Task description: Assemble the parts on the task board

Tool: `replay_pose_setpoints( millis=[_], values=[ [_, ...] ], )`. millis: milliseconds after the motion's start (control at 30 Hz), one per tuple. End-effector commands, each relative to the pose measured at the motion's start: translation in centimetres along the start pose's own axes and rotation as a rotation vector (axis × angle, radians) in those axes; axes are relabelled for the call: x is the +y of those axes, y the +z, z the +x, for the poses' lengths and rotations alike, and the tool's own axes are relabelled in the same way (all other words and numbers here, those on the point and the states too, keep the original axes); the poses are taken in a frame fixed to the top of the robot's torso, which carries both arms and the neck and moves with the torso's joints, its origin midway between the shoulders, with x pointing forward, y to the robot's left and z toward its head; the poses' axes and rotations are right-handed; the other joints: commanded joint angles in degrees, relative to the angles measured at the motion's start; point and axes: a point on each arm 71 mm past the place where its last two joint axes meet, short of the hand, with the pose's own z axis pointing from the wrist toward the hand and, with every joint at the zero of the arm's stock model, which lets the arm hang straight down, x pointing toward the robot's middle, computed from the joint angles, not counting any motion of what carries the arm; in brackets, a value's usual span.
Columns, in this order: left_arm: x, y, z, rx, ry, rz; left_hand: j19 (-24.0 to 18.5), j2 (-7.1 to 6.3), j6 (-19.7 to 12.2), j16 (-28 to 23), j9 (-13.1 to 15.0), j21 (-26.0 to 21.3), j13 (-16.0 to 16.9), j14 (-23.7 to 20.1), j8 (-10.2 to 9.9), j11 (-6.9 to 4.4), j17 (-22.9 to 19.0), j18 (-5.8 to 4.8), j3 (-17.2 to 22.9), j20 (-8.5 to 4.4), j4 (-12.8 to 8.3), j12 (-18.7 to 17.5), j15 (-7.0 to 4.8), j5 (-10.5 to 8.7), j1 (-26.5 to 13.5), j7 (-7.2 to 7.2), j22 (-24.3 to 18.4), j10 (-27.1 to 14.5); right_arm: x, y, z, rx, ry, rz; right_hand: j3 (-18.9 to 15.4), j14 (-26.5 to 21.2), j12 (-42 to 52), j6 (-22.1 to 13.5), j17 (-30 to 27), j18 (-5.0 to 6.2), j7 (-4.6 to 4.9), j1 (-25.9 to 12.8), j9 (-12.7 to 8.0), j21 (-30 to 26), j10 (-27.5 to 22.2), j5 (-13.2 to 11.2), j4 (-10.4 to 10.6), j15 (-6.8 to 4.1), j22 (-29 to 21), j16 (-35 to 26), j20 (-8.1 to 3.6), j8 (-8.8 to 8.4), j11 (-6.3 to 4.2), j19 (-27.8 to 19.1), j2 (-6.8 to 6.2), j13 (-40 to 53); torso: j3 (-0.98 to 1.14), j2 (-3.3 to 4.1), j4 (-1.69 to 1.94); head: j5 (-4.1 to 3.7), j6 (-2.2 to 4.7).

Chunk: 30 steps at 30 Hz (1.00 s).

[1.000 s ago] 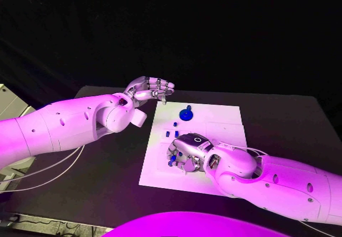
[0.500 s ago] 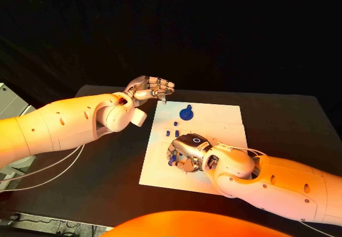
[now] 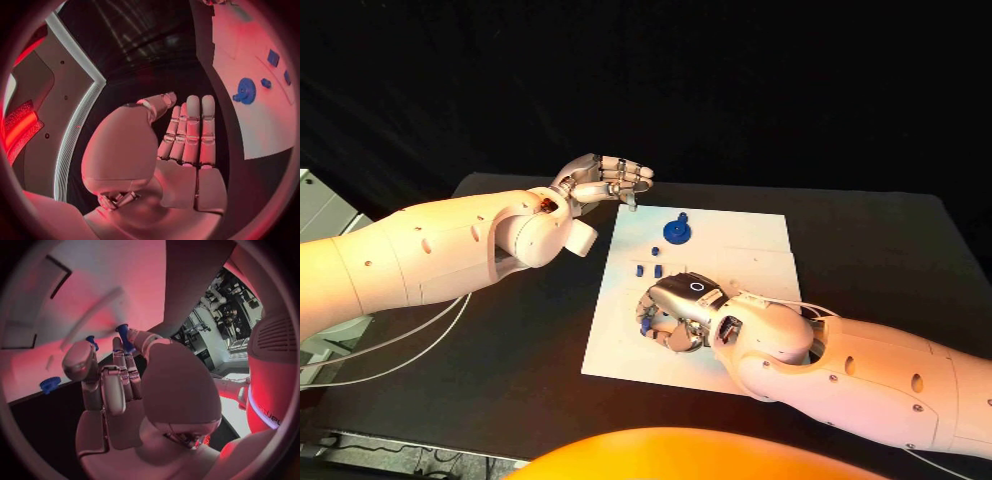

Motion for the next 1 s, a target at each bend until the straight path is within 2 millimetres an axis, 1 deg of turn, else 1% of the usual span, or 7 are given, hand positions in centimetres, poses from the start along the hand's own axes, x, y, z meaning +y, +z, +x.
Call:
replay_pose_setpoints(
  millis=[33,500,600,700,767,867,1000],
  values=[
    [-0.1,0.0,0.2,0.02,-0.008,0.006,0.26,0.37,-0.47,-0.15,-0.09,-0.3,-0.06,0.11,0.29,-0.05,-0.06,0.86,-0.28,0.07,-0.09,0.28,0.3,0.08,0.01,0.08,-0.06,-0.32,0.1,-0.1,0.0,-0.003,0.01,-0.038,-0.67,2.42,-0.01,-1.49,-1.32,0.08,0.29,-0.14,-0.32,-4.04,-3.88,-0.09,-0.67,0.69,-1.03,-0.6,0.52,-0.94,0.54,-1.27,-0.61,-0.37,-0.06,-0.05,0.0,0.02,-0.05],
    [-0.1,0.0,0.2,0.025,-0.007,0.007,0.4,0.52,-0.9,-0.26,-0.22,-0.21,-0.2,0.0,0.19,-0.03,-0.12,0.86,-0.05,0.0,-0.44,0.44,0.26,0.36,0.61,0.05,0.0,-0.66,-0.6,-0.8,-0.5,-0.079,0.034,-0.041,-13.9,0.06,5.58,-8.96,-6.44,2.21,-0.62,3.08,-2.23,-19.36,-15.86,0.07,-0.45,2.19,-7.38,-2.58,2.14,-4.73,2.24,-5.48,2.25,0.3,0.03,-0.01,0.02,-0.13,0.17],
    [-0.1,0.0,0.1,0.024,-0.007,0.008,0.4,0.52,-0.9,-0.26,-0.22,-0.21,-0.2,0.0,0.19,-0.03,-0.12,0.86,-0.05,0.0,-0.44,0.44,0.26,0.36,0.61,0.05,0.0,-0.66,-0.8,-1.4,-0.8,-0.1,0.048,-0.042,-23.45,-0.36,9.2,-11.16,-7.27,2.6,-1.38,6.99,-2.67,-22.9,-19.02,1.28,4.12,2.4,-9.22,-2.76,2.43,-4.52,2.47,-5.84,3.02,0.47,0.02,-0.02,0.07,-0.39,0.37],
    [-0.1,0.0,0.1,0.023,-0.006,0.007,0.41,0.5,-1.0,-0.26,-0.25,-0.19,-0.22,0.0,0.15,-0.02,-0.12,0.86,-0.05,0.0,-0.45,0.43,0.27,0.36,0.61,0.04,0.02,-0.74,-1.4,-2.4,-1.5,-0.135,0.079,-0.032,-26.91,-0.28,11.65,-11.89,-7.26,2.59,-1.54,9.44,-2.82,-23.03,-19.83,1.54,8.2,2.34,-9.52,-2.65,2.33,-4.5,2.37,-5.33,2.69,0.57,-0.01,-0.1,0.0,-1.01,0.66],
    [0.0,-0.1,0.0,0.023,-0.006,0.007,0.41,0.49,-1.02,-0.26,-0.25,-0.19,-0.23,0.0,0.14,-0.02,-0.13,0.86,-0.05,0.0,-0.45,0.43,0.27,0.36,0.61,0.04,0.02,-0.76,-2.4,-3.4,-2.5,-0.177,0.127,-0.005,-27.17,0.14,13.04,-11.42,-6.49,2.39,-1.17,9.93,-2.74,-21.19,-18.64,1.95,8.59,2.06,-8.85,-2.29,2.17,-4.2,2.01,-4.52,3.26,0.81,-0.08,-0.16,0.0,-1.9,1.13],
    [0.0,-0.2,-0.1,0.017,-0.005,0.007,0.41,0.49,-1.02,-0.26,-0.25,-0.19,-0.23,0.0,0.14,-0.02,-0.13,0.86,-0.05,0.0,-0.45,0.43,0.27,0.36,0.61,0.04,0.02,-0.76,-3.9,-4.9,-3.7,-0.221,0.185,0.045,-25.61,1.02,15.63,-9.72,-5.25,1.88,1.37,10.89,-2.52,-17.22,-15.07,3.22,8.24,1.18,-7.29,-1.79,1.41,-3.33,1.04,-2.77,4.93,1.13,-0.13,-0.2,-0.27,-2.71,1.56],
    [0.3,-0.7,-0.6,0.002,-0.005,0.005,0.42,0.41,-1.72,-0.3,-0.41,-0.11,-0.29,0.02,-0.16,-0.04,-0.16,0.85,-0.05,-0.01,-0.54,0.47,0.27,0.35,0.67,-0.14,0.08,-0.98,-7.9,-8.2,-6.0,-0.273,0.281,0.213,-22.52,1.19,17.97,-6.31,-5.79,1.83,1.19,9.83,-2.52,-17.19,-6.38,3.77,8.63,0.44,-7.19,-2.29,0.73,-1.65,0.2,-2.36,5.76,0.71,-0.04,-0.34,-0.9,-4.03,2.31]
  ],
)
